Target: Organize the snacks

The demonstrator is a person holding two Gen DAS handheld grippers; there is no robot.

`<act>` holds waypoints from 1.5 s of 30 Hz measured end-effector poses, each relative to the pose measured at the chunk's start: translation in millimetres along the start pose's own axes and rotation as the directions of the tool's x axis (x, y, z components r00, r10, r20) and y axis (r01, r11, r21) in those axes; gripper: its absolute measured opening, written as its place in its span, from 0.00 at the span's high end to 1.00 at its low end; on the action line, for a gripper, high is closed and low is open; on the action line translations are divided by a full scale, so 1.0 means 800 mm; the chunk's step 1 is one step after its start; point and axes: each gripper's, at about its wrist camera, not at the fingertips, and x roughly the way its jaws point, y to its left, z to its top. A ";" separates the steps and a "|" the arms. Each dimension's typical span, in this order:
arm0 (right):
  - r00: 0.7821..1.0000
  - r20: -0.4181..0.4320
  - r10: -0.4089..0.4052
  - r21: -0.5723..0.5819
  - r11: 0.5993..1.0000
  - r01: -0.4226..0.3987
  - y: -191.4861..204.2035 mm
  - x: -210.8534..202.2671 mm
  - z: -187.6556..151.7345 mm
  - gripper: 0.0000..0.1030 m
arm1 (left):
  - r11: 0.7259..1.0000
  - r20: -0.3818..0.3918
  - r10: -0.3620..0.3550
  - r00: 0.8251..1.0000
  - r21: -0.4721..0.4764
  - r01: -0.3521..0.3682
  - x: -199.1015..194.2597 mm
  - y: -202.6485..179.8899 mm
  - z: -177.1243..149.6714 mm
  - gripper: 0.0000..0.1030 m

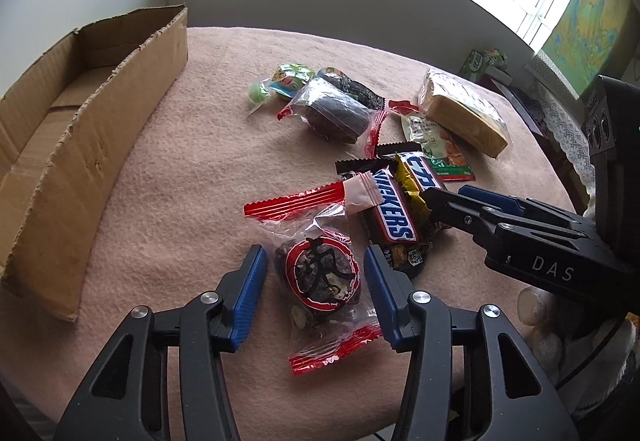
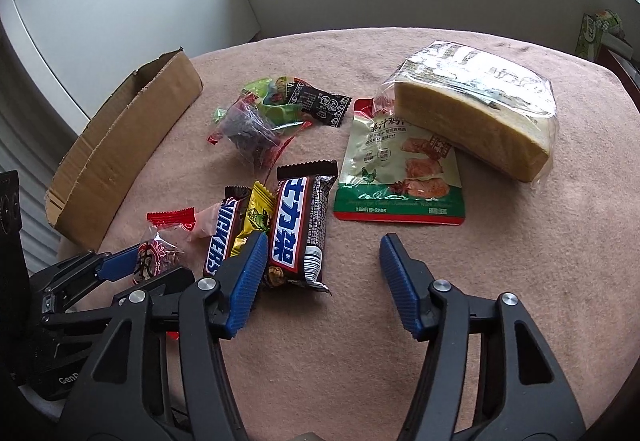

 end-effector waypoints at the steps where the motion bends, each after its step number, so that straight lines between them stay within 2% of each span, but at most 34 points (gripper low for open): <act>1: 1.000 -0.003 -0.009 -0.006 1.000 0.009 0.002 0.003 0.002 0.40 | 1.000 0.001 0.001 1.000 0.002 -0.001 0.000 0.002 0.000 0.52; 6: 0.999 -0.012 -0.041 -0.026 0.999 0.040 0.009 0.013 0.011 0.41 | 1.000 0.002 0.008 1.000 0.006 -0.008 0.003 -0.001 0.004 0.52; 7: 0.999 -0.013 -0.039 -0.032 0.999 0.038 0.010 0.014 0.013 0.48 | 1.000 0.002 0.009 1.000 0.009 -0.009 0.004 -0.002 0.005 0.52; 9: 0.999 -0.017 -0.045 -0.049 0.998 0.044 0.012 0.016 0.012 0.51 | 1.000 0.004 0.010 1.000 0.014 -0.010 0.004 -0.001 0.005 0.53; 10: 0.999 -0.015 -0.047 -0.056 0.997 0.046 0.013 0.015 0.012 0.53 | 1.000 0.005 0.013 1.000 0.016 -0.013 0.005 -0.002 0.005 0.57; 13: 1.000 -0.020 -0.015 -0.048 0.999 0.014 0.011 0.010 0.008 0.70 | 1.000 0.007 0.022 1.000 0.016 -0.023 0.003 0.000 0.003 0.64; 21: 1.000 -0.006 0.001 -0.010 1.000 -0.002 0.004 -0.008 -0.007 0.70 | 1.000 0.010 0.000 1.000 -0.014 0.000 -0.005 0.008 -0.001 0.65; 31: 0.998 0.056 0.005 0.023 1.000 -0.006 0.002 -0.049 -0.009 0.71 | 0.999 0.039 -0.020 0.999 -0.033 0.021 -0.024 0.017 0.001 0.65; 39: 0.990 0.130 0.048 -0.029 0.999 -0.044 0.046 -0.088 0.011 0.71 | 0.999 0.114 -0.026 0.993 -0.027 0.029 -0.071 0.029 0.011 0.65; 45: 0.983 0.160 0.096 -0.080 0.993 -0.084 0.090 -0.096 0.035 0.71 | 0.999 0.177 0.005 0.984 -0.038 0.002 -0.107 0.056 0.020 0.65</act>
